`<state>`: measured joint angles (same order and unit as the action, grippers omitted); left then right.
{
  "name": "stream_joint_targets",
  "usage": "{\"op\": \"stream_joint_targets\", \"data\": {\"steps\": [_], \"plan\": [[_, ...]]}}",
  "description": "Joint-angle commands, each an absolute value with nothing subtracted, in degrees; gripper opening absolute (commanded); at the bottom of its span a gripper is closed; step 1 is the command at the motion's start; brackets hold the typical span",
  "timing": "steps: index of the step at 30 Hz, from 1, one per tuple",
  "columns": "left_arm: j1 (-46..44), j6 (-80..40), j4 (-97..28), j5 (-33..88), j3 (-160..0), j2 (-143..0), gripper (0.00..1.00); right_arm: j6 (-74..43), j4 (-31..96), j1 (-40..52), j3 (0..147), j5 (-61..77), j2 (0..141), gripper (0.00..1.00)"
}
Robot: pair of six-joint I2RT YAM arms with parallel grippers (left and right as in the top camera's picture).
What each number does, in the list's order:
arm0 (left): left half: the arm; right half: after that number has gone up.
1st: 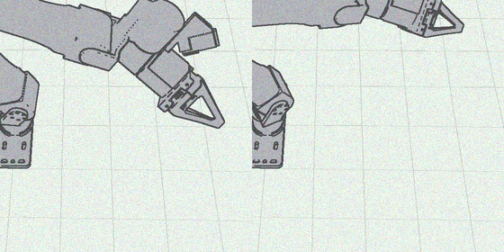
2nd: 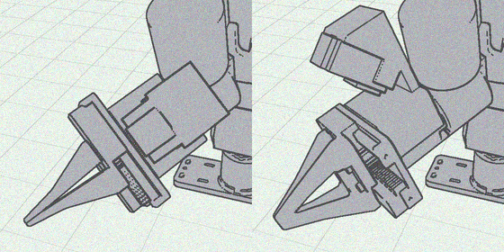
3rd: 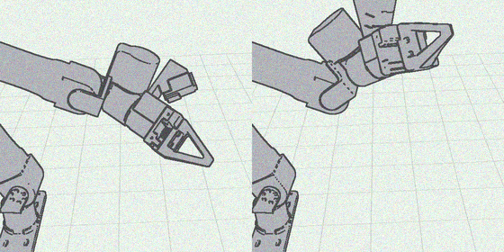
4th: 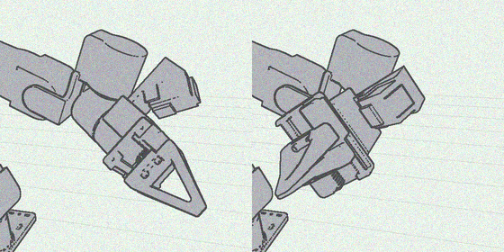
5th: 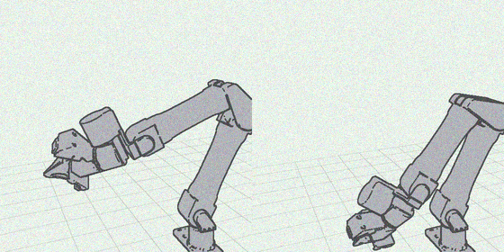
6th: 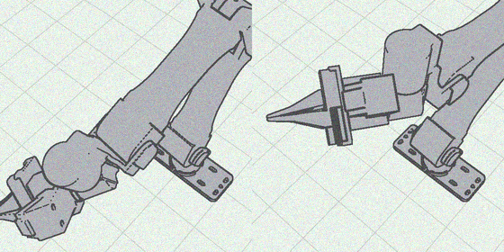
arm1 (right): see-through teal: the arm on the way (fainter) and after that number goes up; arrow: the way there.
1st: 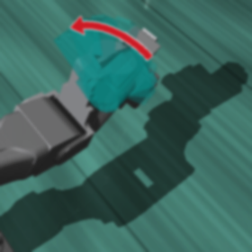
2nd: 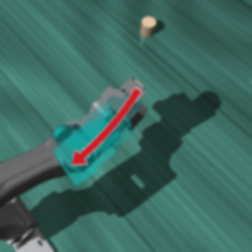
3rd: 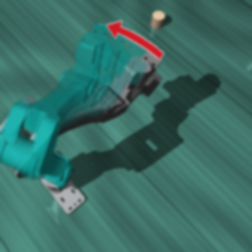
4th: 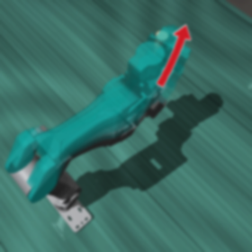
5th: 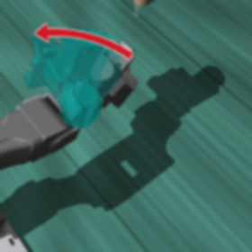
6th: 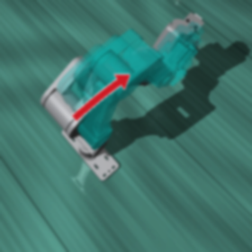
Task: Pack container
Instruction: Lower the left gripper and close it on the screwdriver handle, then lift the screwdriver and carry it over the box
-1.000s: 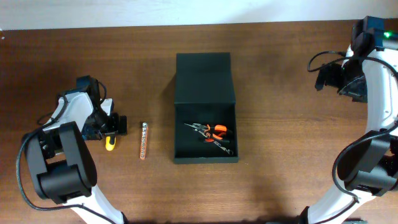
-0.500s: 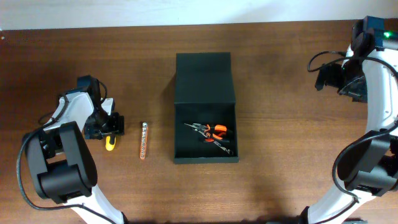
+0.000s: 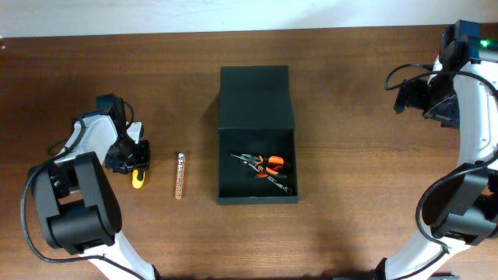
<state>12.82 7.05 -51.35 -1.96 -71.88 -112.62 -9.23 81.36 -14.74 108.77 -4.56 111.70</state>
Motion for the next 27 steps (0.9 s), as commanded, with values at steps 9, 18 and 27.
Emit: {"op": "stream_joint_targets", "data": {"steps": [9, 18, 27], "plan": [[12.75, 7.35, -51.18, -2.81, -71.29, -113.89, 0.22, -9.96, 81.34, -14.66, 108.64, -4.27, 111.11, 0.99], [12.75, 5.41, -51.88, -2.79, -71.29, -113.89, 0.17, -9.96, 81.34, -14.66, 108.64, -4.27, 111.11, 0.99], [12.75, 5.39, -53.65, -1.41, -72.66, -113.84, 0.16, -9.96, 81.34, -14.66, 108.64, -4.27, 111.11, 0.99]]}}
